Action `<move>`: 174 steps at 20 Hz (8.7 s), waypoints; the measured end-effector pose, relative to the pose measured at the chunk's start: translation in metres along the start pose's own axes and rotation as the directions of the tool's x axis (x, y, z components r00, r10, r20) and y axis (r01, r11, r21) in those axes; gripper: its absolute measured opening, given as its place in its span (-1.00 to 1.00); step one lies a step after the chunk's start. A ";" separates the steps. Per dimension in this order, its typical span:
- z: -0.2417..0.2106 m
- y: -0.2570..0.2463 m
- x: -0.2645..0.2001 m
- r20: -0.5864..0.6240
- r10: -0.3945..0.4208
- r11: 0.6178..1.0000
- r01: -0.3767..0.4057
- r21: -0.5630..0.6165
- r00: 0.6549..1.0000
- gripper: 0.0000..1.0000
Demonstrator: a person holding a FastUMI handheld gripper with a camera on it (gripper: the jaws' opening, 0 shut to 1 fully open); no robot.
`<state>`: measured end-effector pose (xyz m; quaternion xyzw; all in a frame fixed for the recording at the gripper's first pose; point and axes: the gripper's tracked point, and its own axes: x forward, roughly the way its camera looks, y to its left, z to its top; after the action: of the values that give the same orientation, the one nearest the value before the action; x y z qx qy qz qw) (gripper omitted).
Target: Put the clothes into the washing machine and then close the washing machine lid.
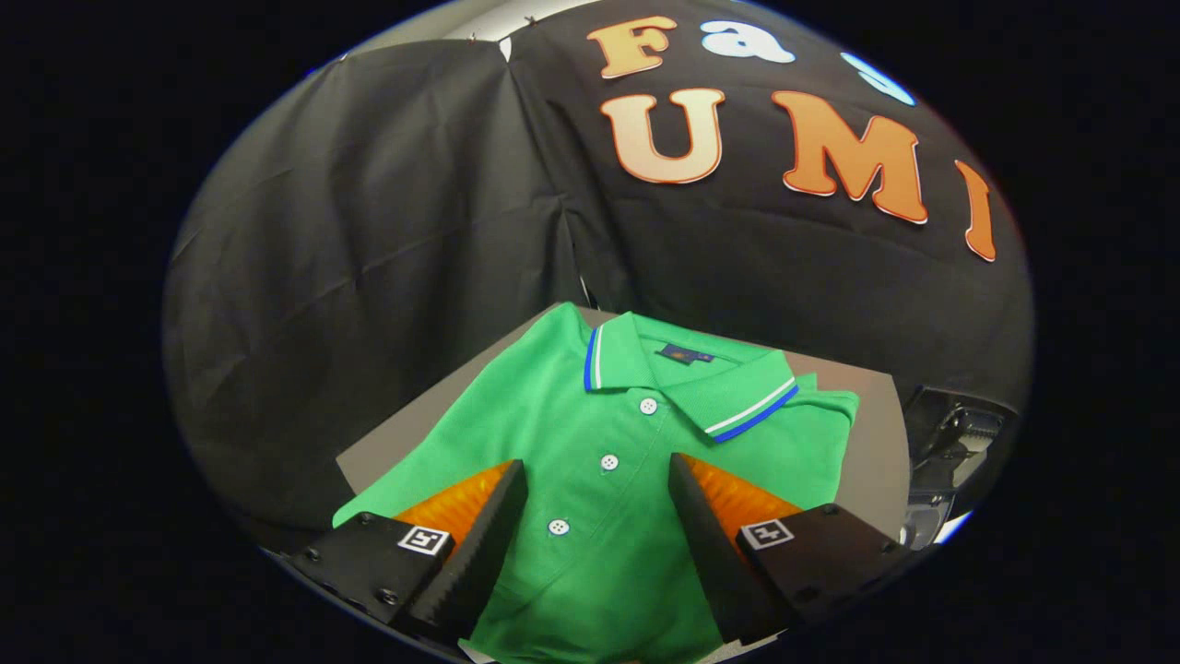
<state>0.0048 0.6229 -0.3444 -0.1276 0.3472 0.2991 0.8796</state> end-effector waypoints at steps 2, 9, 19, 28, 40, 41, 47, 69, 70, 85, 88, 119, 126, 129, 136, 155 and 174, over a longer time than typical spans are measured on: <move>0.000 0.002 0.002 -0.012 0.012 1.000 -0.012 -0.025 1.000 0.97; 0.002 0.005 0.002 -0.027 0.057 0.997 -0.058 -0.049 0.998 0.80; 0.002 0.003 -0.002 -0.022 0.131 0.989 -0.132 -0.059 0.991 0.02; 0.005 0.003 -0.008 0.075 0.173 0.982 -0.166 -0.091 0.982 -0.84; 0.050 0.002 -0.059 0.312 0.236 0.972 -0.228 -0.060 0.920 -0.84; 0.053 0.001 -0.063 0.331 0.237 0.971 -0.231 -0.058 0.913 -0.84; 0.081 -0.015 -0.108 0.430 0.246 0.968 -0.240 -0.070 0.869 -0.84; -0.025 -0.043 -0.043 0.035 0.022 0.992 -0.018 -0.124 0.999 0.82; -0.027 -0.046 -0.044 0.004 0.033 0.993 -0.033 -0.113 0.999 0.71; 0.025 -0.061 -0.090 0.256 0.194 0.977 -0.210 0.037 0.947 -0.59; 0.044 -0.075 -0.115 0.327 0.184 0.978 -0.206 0.033 0.927 -0.59; -0.055 -0.421 -0.203 0.213 -0.262 0.929 0.186 0.321 0.941 -0.59; -0.117 -0.423 -0.122 0.045 -0.195 0.922 0.167 0.349 0.980 -0.59; -0.142 -0.423 -0.099 -0.022 -0.181 0.920 0.177 0.349 0.983 -0.59; -0.206 -0.421 -0.059 -0.191 -0.144 0.940 0.195 0.281 0.971 -0.58; -0.329 -0.426 -0.010 -0.570 -0.079 0.903 0.301 0.306 0.818 -0.57; -0.307 -0.456 -0.009 -0.540 -0.192 0.857 0.408 0.314 0.819 0.98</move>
<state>0.1158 0.1269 -0.5531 -0.0632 0.5891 0.0301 0.8050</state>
